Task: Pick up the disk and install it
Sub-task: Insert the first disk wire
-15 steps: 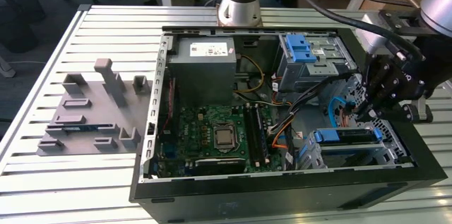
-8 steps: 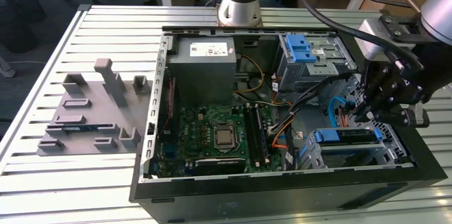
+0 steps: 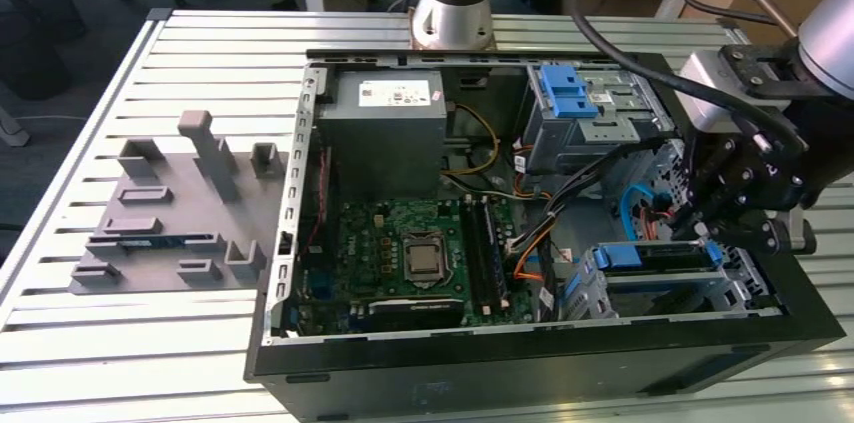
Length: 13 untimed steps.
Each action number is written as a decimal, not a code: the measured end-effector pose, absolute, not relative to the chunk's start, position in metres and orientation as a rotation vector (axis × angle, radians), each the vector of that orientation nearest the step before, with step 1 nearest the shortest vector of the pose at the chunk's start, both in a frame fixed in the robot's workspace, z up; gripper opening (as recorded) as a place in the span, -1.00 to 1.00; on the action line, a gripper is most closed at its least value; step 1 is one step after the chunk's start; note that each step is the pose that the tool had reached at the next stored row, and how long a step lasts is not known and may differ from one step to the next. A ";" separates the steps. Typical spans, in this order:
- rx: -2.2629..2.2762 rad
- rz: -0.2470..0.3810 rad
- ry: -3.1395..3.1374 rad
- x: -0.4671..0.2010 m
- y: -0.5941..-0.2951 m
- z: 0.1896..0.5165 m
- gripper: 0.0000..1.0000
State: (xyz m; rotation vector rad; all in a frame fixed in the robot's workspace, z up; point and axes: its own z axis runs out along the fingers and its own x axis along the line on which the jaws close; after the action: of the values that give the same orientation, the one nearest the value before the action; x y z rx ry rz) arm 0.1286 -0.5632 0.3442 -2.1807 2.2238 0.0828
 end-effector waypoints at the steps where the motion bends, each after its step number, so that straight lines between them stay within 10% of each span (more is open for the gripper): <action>1: -2.181 0.083 2.224 0.129 -0.564 0.344 -0.68; 13: -2.181 0.083 2.224 0.128 -0.567 0.339 -0.68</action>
State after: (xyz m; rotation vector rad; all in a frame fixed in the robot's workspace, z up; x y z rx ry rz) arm 0.1281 -0.5670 0.3392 -2.1809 2.2236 0.0830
